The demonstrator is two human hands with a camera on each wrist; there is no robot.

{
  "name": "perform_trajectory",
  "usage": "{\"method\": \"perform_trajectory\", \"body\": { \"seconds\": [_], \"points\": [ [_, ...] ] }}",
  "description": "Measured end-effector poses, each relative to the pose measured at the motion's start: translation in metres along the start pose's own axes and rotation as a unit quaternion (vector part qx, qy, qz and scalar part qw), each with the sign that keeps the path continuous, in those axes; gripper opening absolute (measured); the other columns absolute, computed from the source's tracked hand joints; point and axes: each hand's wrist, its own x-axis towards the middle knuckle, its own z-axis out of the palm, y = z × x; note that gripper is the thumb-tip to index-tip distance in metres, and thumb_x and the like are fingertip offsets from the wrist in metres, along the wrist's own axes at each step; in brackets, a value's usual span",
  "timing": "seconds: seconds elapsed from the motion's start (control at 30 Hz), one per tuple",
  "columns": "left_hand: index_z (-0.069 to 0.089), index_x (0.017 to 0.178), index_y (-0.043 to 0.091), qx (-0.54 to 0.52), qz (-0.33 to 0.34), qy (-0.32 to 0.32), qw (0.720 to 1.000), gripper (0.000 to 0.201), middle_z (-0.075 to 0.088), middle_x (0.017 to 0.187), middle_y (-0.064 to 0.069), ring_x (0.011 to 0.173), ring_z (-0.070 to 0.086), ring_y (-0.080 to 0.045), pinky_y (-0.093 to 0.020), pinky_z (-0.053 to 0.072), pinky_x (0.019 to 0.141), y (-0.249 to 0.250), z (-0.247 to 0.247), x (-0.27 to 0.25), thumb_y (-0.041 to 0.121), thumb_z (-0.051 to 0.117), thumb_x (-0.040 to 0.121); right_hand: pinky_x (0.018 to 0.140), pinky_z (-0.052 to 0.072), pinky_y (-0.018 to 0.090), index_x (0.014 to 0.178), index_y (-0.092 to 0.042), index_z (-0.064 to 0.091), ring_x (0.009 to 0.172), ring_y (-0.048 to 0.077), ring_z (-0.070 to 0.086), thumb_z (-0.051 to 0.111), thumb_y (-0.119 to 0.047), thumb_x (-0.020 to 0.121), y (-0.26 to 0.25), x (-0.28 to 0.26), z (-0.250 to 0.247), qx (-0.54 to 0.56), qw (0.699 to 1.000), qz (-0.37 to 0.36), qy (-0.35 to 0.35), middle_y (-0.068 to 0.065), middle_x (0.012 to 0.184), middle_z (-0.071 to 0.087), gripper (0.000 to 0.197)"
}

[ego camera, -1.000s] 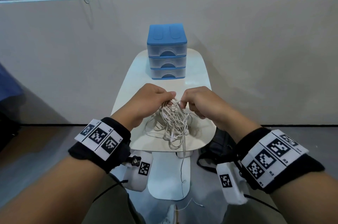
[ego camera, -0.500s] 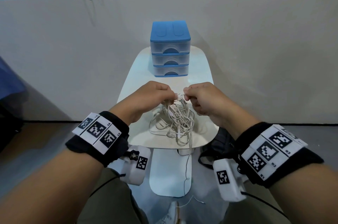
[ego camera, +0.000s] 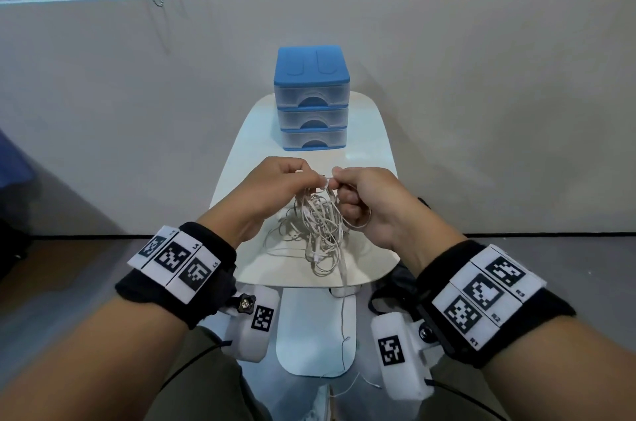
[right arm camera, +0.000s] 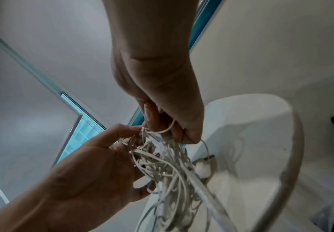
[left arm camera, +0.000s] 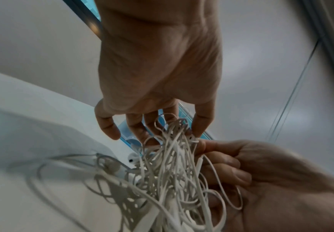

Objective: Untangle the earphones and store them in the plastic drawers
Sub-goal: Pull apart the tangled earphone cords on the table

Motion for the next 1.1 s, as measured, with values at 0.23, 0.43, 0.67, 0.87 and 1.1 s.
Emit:
{"method": "perform_trajectory", "body": {
  "seconds": [0.23,0.43,0.67,0.87,1.1],
  "points": [
    [0.065,0.078,0.014,0.003,0.010,-0.022,1.000,0.018,0.060,0.077,-0.004,0.074,0.052,-0.012,-0.029,0.038,0.074,-0.004,-0.006,0.000,0.021,0.080,0.083,0.046,0.022,0.019,0.077,-0.013,0.055,0.045,0.009,0.029,0.051,-0.023,0.106,-0.003,0.000,-0.014,0.014,0.996,-0.012,-0.084,-0.003,0.055,0.032,0.031],
    [0.070,0.086,0.010,-0.001,0.040,-0.067,0.997,0.009,0.070,0.082,-0.007,0.079,0.062,-0.015,-0.027,0.048,0.080,-0.009,-0.009,-0.003,0.010,0.079,0.089,0.058,0.022,0.027,0.082,-0.016,0.060,0.054,0.012,0.033,0.050,-0.026,0.105,-0.025,-0.010,-0.031,-0.018,0.988,-0.066,-0.140,-0.003,0.058,0.037,0.027],
    [0.071,0.098,0.022,0.090,0.060,0.021,0.994,0.007,0.073,0.077,-0.002,0.072,0.066,-0.013,-0.033,0.051,0.080,-0.012,-0.009,0.001,0.018,0.074,0.092,0.061,0.028,0.029,0.102,-0.017,0.073,0.055,0.009,0.041,0.052,-0.017,0.105,-0.056,-0.007,-0.061,-0.132,0.978,-0.162,0.002,-0.005,0.060,0.044,0.021],
    [0.071,0.089,0.029,0.169,0.114,0.045,0.978,0.009,0.068,0.073,0.003,0.062,0.057,-0.004,-0.020,0.047,0.067,-0.004,0.000,-0.002,0.021,0.070,0.093,0.058,0.045,0.028,0.089,-0.003,0.067,0.059,0.020,0.061,0.053,-0.004,0.102,-0.049,0.006,-0.080,-0.285,0.937,-0.149,0.136,0.004,0.062,0.066,0.020],
    [0.073,0.083,0.028,0.209,0.135,0.071,0.966,0.013,0.067,0.073,0.005,0.062,0.054,-0.005,-0.018,0.045,0.061,-0.001,0.001,-0.005,0.020,0.067,0.091,0.061,0.051,0.029,0.095,0.010,0.070,0.065,0.022,0.069,0.055,0.000,0.099,-0.013,0.017,-0.076,-0.364,0.921,-0.094,0.101,0.016,0.079,0.077,0.019]
  ]
}}
